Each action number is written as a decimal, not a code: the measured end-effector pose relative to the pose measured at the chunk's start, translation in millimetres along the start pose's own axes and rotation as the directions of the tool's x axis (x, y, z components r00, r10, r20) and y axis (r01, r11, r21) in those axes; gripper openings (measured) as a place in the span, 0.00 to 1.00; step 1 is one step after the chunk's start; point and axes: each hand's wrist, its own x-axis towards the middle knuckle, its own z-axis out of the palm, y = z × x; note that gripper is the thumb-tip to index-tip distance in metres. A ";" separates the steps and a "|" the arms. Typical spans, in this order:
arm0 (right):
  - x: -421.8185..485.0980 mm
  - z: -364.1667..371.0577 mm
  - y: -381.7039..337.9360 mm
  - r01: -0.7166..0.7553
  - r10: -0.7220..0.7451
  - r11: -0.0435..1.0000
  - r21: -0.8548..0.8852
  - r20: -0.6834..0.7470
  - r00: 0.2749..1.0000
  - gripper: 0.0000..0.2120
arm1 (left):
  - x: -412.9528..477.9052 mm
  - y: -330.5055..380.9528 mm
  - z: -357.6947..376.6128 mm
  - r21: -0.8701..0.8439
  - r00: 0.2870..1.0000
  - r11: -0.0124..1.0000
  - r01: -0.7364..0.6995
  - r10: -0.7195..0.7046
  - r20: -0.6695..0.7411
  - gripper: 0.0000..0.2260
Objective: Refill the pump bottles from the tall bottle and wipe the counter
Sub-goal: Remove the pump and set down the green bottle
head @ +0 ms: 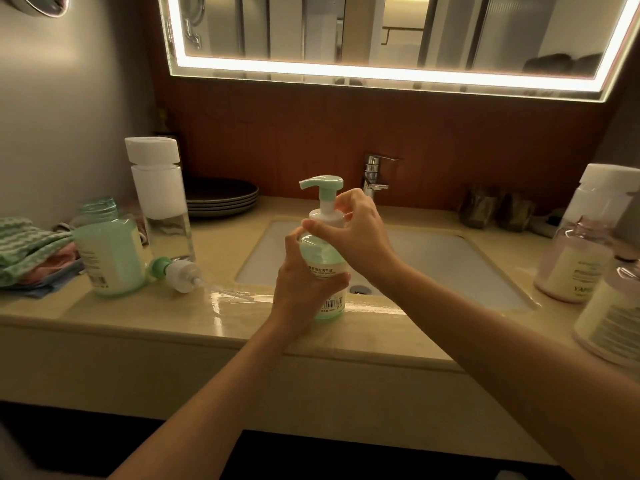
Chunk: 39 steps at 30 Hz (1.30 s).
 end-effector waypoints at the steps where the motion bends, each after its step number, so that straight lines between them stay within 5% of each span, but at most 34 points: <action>1: 0.9 0.4 0.0 0.000 0.000 1.000 -0.007 -0.003 1.000 0.20 | 0.0 0.0 -0.1 0.000 1.000 1.000 0.000 0.000 0.001 0.36; 7: -0.2 1.2 -3.5 -0.089 0.061 0.969 0.229 0.128 0.990 0.22 | 0.0 0.8 -1.1 -0.004 1.000 1.000 0.010 -0.010 -0.003 0.36; 12: 0.9 3.3 -0.8 -0.050 0.045 0.993 0.106 0.044 0.998 0.33 | -1.6 1.2 -1.3 -0.006 1.000 1.000 -0.007 0.007 0.009 0.36; 21: -3.0 1.2 -5.6 -0.123 0.075 0.944 0.307 0.164 0.984 0.27 | -2.6 1.5 -2.0 0.012 1.000 1.000 -0.016 0.016 -0.003 0.36; 29: -3.7 1.0 0.5 0.020 -0.020 0.995 0.097 -0.008 1.000 0.31 | -2.6 0.5 -1.6 0.011 1.000 1.000 -0.018 0.018 0.001 0.37; 34: -6.5 -1.1 -1.7 0.016 -0.041 0.974 0.226 0.104 0.994 0.22 | -3.6 0.8 -2.9 -0.005 1.000 1.000 -0.005 0.005 0.006 0.36; 39: -3.5 0.1 2.7 0.018 -0.031 0.989 0.147 0.086 0.996 0.31 | -3.5 0.9 -2.7 -0.003 1.000 1.000 -0.003 0.003 0.007 0.36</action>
